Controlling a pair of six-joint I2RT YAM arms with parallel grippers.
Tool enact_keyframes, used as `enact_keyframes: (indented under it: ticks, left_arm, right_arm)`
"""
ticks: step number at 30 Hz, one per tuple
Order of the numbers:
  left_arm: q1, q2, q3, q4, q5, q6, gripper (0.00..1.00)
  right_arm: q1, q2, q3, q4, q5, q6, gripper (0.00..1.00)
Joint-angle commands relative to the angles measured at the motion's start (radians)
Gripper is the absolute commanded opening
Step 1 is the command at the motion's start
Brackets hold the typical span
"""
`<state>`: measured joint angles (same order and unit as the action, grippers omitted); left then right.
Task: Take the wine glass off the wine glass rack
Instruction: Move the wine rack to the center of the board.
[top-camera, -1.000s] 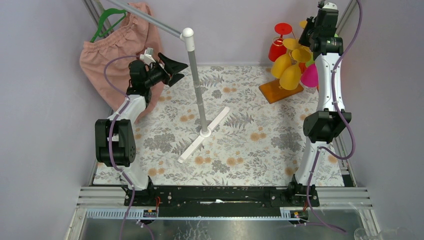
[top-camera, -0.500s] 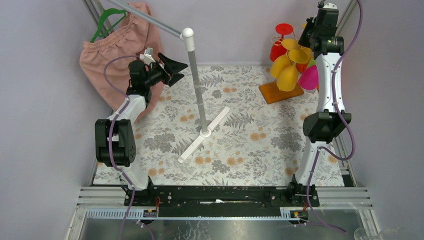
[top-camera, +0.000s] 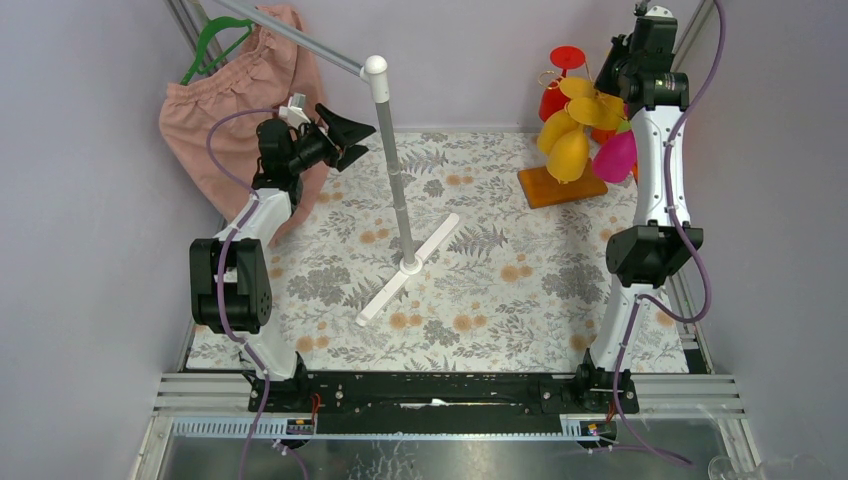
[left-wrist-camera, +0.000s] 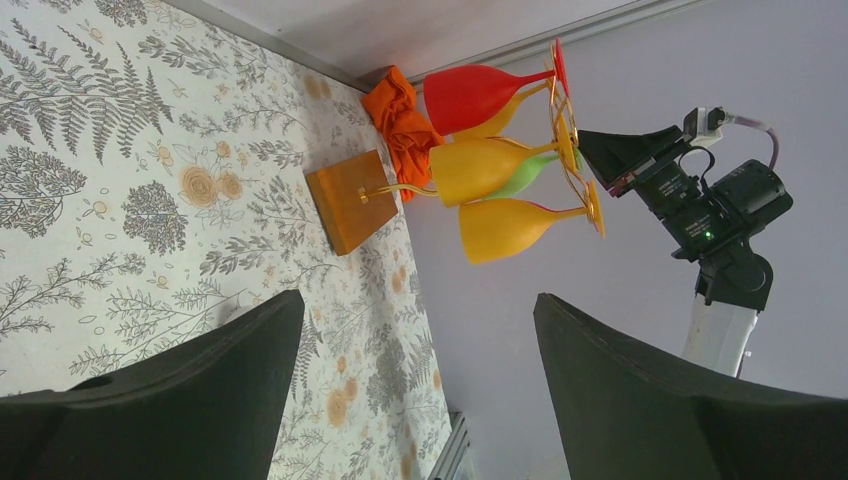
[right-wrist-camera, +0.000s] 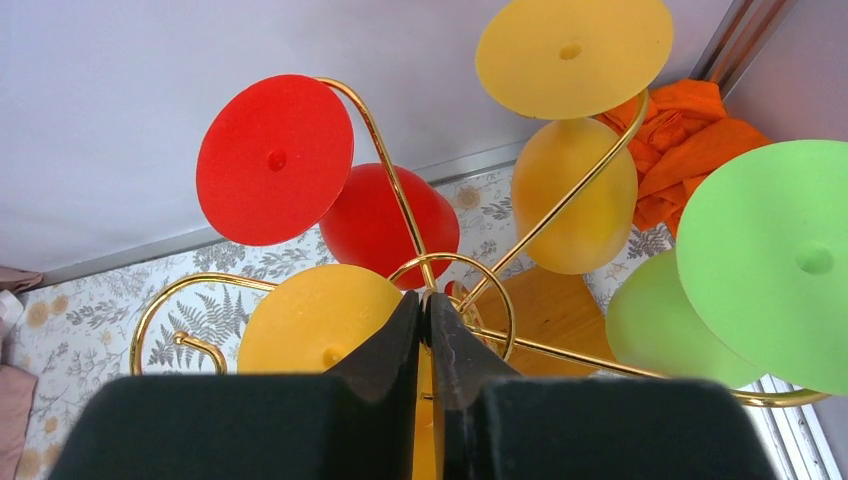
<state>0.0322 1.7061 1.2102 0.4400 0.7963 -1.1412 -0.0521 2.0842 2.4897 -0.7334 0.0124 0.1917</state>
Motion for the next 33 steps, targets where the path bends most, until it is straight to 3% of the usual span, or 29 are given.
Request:
enact_keyframes:
  ticks: [1, 10, 24, 33]
  left_arm:
    - [-0.010, -0.002, 0.029, 0.006, -0.003, 0.015, 0.92]
    - [-0.011, -0.014, 0.022, 0.005, 0.003, 0.015, 0.92]
    - [-0.014, -0.007, 0.017, 0.005, 0.003, 0.020, 0.92]
    - [-0.015, 0.008, 0.018, 0.008, 0.002, 0.020, 0.91]
  right_arm:
    - [0.047, -0.101, 0.009, 0.039, -0.071, 0.019, 0.00]
    - [0.120, -0.159, -0.087, 0.046, -0.051, 0.009, 0.00]
    - [0.126, -0.065, 0.021, -0.035, 0.059, 0.009, 0.00]
    - [0.125, -0.090, -0.026, 0.014, 0.085, 0.008, 0.00]
